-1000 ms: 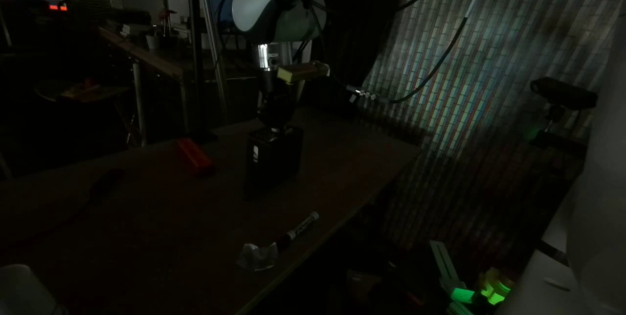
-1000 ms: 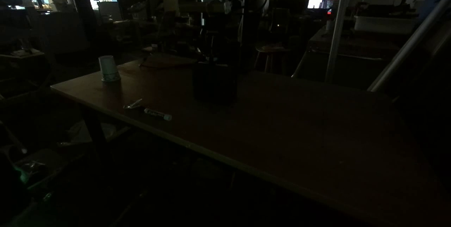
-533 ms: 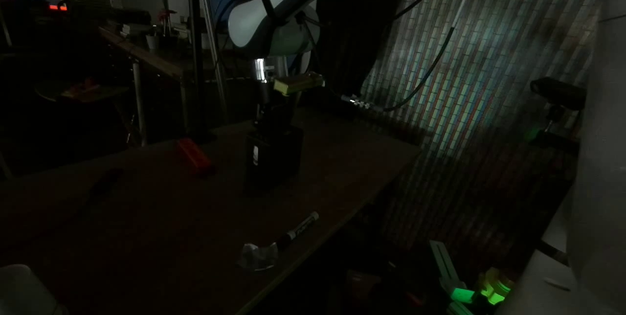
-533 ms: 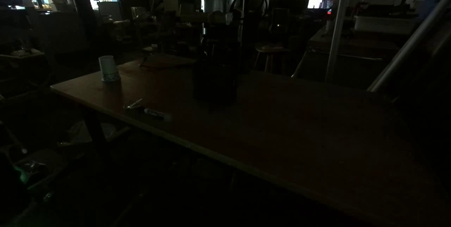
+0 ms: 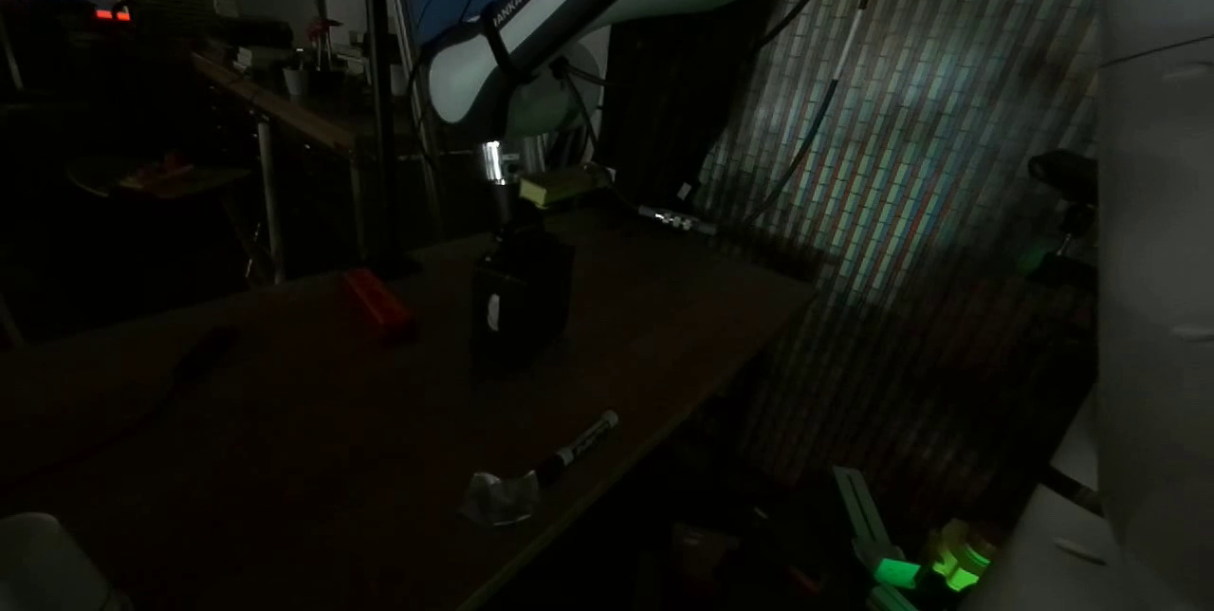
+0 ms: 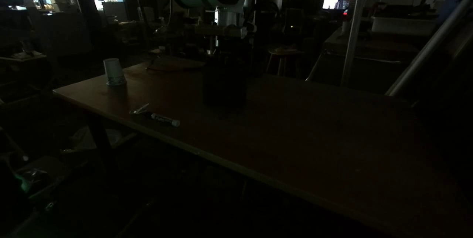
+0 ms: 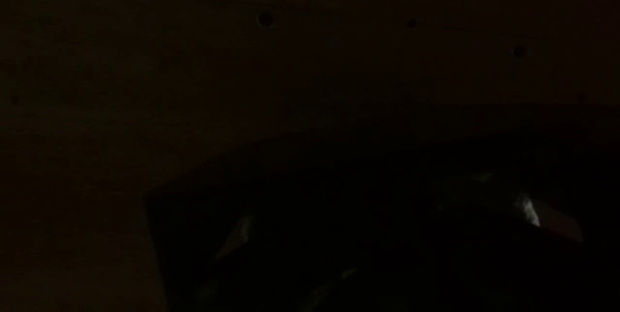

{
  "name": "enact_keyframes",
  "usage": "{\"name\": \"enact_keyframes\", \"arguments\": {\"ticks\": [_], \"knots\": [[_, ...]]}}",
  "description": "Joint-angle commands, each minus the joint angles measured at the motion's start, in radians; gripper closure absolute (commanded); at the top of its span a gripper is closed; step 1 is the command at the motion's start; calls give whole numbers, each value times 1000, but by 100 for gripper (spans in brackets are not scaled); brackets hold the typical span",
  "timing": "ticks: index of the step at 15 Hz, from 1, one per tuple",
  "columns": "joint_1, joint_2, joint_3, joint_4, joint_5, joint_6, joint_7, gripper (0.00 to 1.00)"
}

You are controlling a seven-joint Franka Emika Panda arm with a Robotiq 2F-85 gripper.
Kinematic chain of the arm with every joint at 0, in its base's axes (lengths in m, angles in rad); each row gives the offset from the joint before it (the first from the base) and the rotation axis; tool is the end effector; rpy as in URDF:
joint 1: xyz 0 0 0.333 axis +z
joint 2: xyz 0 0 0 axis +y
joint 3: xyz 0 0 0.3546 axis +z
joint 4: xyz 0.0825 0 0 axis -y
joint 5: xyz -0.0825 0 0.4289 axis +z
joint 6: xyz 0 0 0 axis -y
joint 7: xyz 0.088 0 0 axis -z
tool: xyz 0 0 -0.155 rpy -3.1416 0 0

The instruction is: Shove the cloth in the box

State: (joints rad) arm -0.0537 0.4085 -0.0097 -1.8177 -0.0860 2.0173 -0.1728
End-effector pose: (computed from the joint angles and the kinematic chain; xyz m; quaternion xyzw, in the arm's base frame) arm 0.6592 -0.0504 0.2601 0.9908 0.0770 -0.1080 0.0260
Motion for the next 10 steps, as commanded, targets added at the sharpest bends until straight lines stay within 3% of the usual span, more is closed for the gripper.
{"name": "enact_keyframes", "arguments": {"ticks": [1, 10], "knots": [[0, 5, 8, 26, 19, -13, -10, 99], [12, -168, 0, -102, 4, 33, 47, 98]]}}
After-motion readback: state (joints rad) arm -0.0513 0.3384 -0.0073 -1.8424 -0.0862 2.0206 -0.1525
